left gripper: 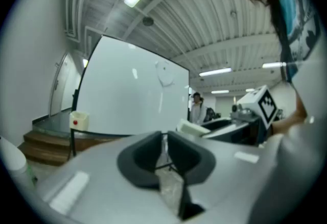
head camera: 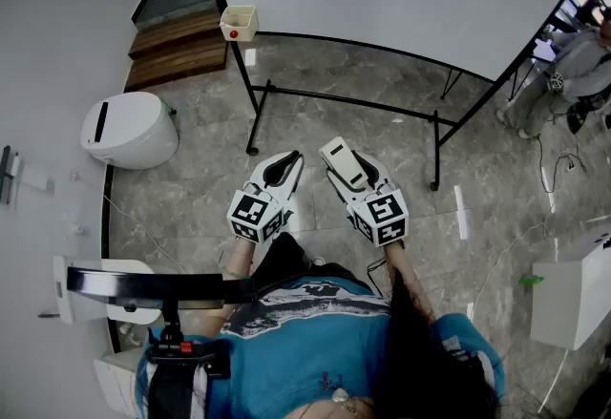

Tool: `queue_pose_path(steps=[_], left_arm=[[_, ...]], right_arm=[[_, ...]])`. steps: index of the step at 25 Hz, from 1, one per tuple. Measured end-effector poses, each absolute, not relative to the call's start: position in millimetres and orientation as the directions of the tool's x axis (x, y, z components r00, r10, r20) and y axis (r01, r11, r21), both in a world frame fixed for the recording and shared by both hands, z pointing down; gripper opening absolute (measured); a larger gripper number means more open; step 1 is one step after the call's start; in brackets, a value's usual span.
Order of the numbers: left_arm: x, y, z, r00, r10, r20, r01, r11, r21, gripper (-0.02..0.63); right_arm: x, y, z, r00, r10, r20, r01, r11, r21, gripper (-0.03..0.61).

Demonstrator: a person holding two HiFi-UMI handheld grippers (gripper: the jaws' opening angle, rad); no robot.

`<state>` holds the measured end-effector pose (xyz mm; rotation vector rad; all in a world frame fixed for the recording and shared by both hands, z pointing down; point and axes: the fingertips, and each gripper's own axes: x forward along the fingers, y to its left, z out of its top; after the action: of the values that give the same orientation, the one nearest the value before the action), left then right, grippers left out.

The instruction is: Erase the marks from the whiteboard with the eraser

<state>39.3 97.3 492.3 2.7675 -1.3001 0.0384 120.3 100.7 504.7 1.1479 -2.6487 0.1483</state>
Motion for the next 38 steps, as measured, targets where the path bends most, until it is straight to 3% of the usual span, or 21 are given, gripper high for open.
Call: queue_pose_path(steps=[13,30,38], left_arm=[[13,23,501,0.647,-0.761,0.056,-0.763,-0.643,0.073,0.025],[-95,-171,480,0.689,-0.725,0.017,-0.725,-0.687,0.050,0.025],[-102,-224,495,0.702,-0.710,0.051,-0.712,-0.698,0.082,0.025]], right_arm=[[94,35,519,-0.660,-0.694,0.288,-0.731,0.682,-0.033,0.264],[-24,-159,489,-0.647,-0.717,0.259,-0.741,0.671,0.007,0.263],[-20,-228,470,-0.628,-0.745,0.227,-0.753,0.655,0.068,0.263]])
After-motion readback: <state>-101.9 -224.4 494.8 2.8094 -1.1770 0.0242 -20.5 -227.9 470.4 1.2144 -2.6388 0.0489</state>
